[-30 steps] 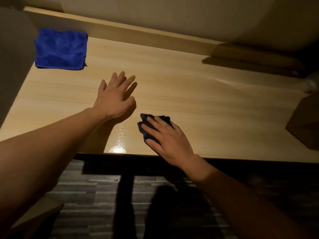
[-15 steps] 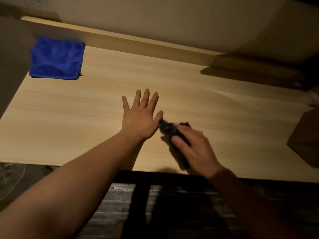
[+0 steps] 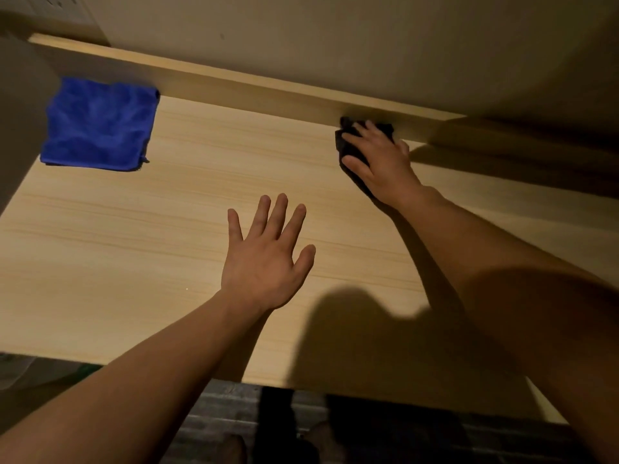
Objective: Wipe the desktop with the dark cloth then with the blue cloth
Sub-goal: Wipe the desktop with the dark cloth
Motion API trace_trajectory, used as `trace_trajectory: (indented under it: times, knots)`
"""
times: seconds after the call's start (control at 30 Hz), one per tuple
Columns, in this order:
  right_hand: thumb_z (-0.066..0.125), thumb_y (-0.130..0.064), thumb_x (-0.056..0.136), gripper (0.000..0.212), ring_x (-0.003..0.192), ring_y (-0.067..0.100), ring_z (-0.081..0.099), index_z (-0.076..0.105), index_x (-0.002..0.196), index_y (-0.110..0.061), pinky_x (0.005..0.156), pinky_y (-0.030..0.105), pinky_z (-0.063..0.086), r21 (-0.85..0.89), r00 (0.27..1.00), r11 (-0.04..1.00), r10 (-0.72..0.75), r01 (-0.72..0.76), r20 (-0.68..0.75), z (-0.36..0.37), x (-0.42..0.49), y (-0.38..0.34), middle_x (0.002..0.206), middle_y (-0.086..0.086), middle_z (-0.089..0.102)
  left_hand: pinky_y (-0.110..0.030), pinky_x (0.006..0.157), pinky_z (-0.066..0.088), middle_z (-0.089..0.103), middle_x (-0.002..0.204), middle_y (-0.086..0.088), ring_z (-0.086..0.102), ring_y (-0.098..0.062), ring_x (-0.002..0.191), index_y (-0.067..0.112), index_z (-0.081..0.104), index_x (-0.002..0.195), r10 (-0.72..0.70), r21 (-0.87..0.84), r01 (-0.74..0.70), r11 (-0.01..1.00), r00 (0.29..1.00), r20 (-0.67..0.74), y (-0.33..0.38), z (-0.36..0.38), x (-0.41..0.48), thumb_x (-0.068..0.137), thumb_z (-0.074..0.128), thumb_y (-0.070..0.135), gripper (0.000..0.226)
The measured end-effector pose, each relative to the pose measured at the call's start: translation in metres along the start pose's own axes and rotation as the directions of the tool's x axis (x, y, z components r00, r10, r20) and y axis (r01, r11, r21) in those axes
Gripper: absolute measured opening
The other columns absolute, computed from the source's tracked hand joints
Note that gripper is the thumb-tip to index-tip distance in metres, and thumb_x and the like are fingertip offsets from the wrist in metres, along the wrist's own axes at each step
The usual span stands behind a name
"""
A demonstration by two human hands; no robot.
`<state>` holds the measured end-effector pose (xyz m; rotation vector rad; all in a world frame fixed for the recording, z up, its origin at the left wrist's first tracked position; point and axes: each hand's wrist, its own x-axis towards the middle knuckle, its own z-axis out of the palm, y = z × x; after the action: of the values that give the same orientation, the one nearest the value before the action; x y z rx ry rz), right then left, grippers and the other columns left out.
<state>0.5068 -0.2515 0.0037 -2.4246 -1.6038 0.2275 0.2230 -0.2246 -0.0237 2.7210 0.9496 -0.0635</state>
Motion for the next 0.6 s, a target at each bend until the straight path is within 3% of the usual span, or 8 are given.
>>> trace_trajectory:
  times: [0.23, 0.6]
  knots:
    - [0.025, -0.067, 0.105, 0.062, 0.161, 0.017, -0.004, 0.024, 0.162, -0.044, 0.124, 0.061, 0.004, -0.134, 0.995, 0.991, -0.017, 0.03, 0.1, 0.013, 0.007, 0.007, 0.175, -0.007, 0.011, -0.066, 0.126, -0.013, -0.01, 0.179, 0.001, -0.018, -0.023, 0.164, 0.036, -0.001, 0.171, -0.026, 0.012, 0.026, 1.0, 1.0, 0.013, -0.003, 0.002, 0.001, 0.107, 0.014, 0.066, 0.072]
    - [0.018, -0.074, 0.101, 0.063, 0.161, 0.022, 0.0, 0.013, 0.161, -0.054, 0.124, 0.061, 0.004, -0.138, 0.99, 0.99, 0.019, 0.0, 0.14, 0.022, -0.043, -0.013, 0.176, -0.008, 0.008, -0.067, 0.126, -0.012, -0.011, 0.18, 0.001, -0.019, -0.023, 0.164, 0.036, -0.004, 0.17, -0.033, 0.016, 0.032, 0.999, 0.999, 0.033, -0.001, -0.003, 0.006, 0.106, 0.012, 0.066, 0.073]
